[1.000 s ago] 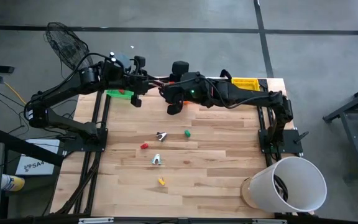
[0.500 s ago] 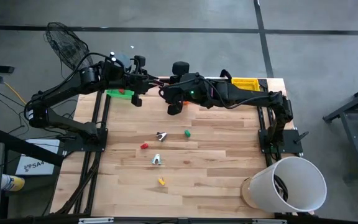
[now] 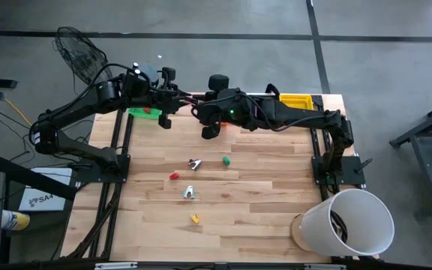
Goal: Pick and place Stapler, Stapler remover, tape
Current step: Put the pink staple remover into the yellow bin
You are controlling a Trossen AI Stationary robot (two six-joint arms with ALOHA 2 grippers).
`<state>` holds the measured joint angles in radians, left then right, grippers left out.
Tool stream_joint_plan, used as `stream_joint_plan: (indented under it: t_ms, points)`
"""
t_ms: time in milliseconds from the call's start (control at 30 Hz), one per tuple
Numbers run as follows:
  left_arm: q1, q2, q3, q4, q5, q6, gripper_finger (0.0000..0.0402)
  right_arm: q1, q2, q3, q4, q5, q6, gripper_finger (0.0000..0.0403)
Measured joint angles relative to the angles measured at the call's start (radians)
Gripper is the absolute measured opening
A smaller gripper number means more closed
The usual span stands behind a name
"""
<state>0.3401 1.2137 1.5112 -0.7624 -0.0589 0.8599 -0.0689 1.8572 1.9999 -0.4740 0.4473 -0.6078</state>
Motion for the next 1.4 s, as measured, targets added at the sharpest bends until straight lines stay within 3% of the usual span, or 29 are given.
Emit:
stream_joint_plan:
  t_ms: [133,433,633,767,933,1133,1400]
  points:
    - [0.000,0.000,0.000,0.000,0.000,0.000,0.0098,0.000,0.000,0.000,0.000,0.001,0.004,0.0084]
    - [0.000,-0.001,0.000,-0.004,-0.013,0.011,0.0152,-0.003,0.000,0.000,-0.030,0.025,0.049,0.0081]
    - [0.000,-0.003,0.000,-0.056,-0.101,0.029,0.0170,-0.011,0.000,0.000,-0.133,0.170,0.118,0.0081]
    - [0.000,-0.014,0.000,-0.093,-0.113,0.029,0.0172,-0.047,0.000,0.000,-0.284,0.255,0.290,0.0081]
    - [-0.001,-0.034,0.000,-0.133,-0.138,0.024,0.0172,-0.139,0.000,0.000,-0.560,0.303,0.660,0.0081]
    - [0.000,-0.055,0.000,-0.127,-0.169,0.015,0.0172,-0.281,0.000,0.000,-0.871,0.265,1.045,0.0081]
    - [0.000,-0.065,0.000,-0.143,-0.179,0.006,0.0172,-0.412,-0.002,-0.149,-0.876,0.245,1.227,0.0081]
